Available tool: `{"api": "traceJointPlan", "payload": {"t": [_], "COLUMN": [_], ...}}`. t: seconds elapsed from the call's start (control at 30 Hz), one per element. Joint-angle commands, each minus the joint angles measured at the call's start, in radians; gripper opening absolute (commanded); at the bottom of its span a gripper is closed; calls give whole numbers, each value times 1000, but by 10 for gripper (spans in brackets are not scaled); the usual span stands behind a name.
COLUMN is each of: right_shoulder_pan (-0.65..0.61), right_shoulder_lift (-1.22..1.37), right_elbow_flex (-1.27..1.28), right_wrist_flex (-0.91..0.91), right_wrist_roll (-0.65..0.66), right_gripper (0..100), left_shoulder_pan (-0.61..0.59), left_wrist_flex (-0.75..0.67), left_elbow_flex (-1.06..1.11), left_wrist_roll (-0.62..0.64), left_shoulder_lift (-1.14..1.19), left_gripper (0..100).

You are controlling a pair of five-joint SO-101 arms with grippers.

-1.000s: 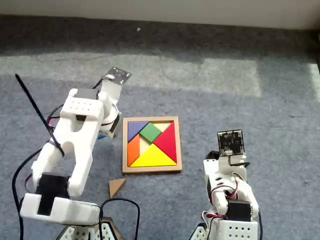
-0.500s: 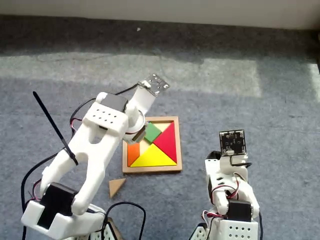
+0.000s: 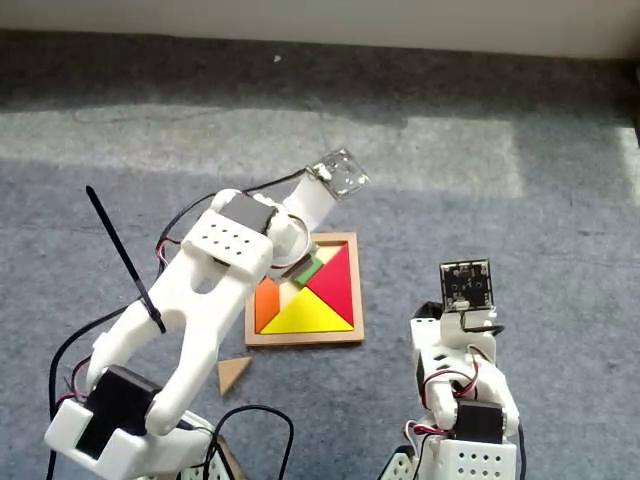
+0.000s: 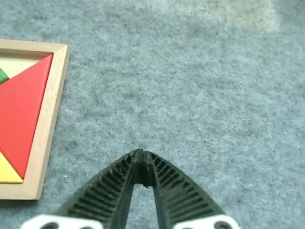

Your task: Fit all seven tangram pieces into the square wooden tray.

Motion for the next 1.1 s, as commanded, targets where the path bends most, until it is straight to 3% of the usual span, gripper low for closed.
{"api": "traceJointPlan", "payload": {"t": [0.0, 0.27, 0.57, 0.7, 0.83, 1.07], "right_shoulder_pan": [10, 10, 5, 5, 5, 5], "right_shoulder_lift": [-13, -13, -13, -13, -13, -13], "right_elbow_flex": [131, 131, 131, 131, 131, 131], "right_wrist_flex": [-22, -27, -30, -51, -53, -53], "right_wrist_roll": [11, 11, 11, 8, 8, 8], "right_gripper": [12, 12, 12, 12, 12, 12], "left_shoulder_pan": [8, 7, 33, 42, 54, 73], "left_wrist_flex": [-55, -58, -58, -58, -58, -64], "left_elbow_flex": [-39, -243, -334, -337, -337, -338], "left_wrist_roll": [-140, -419, -671, -678, -608, -537], "left_shoulder_lift": [35, 306, 414, 438, 437, 437], "left_gripper": [43, 43, 58, 153, 245, 273]}}
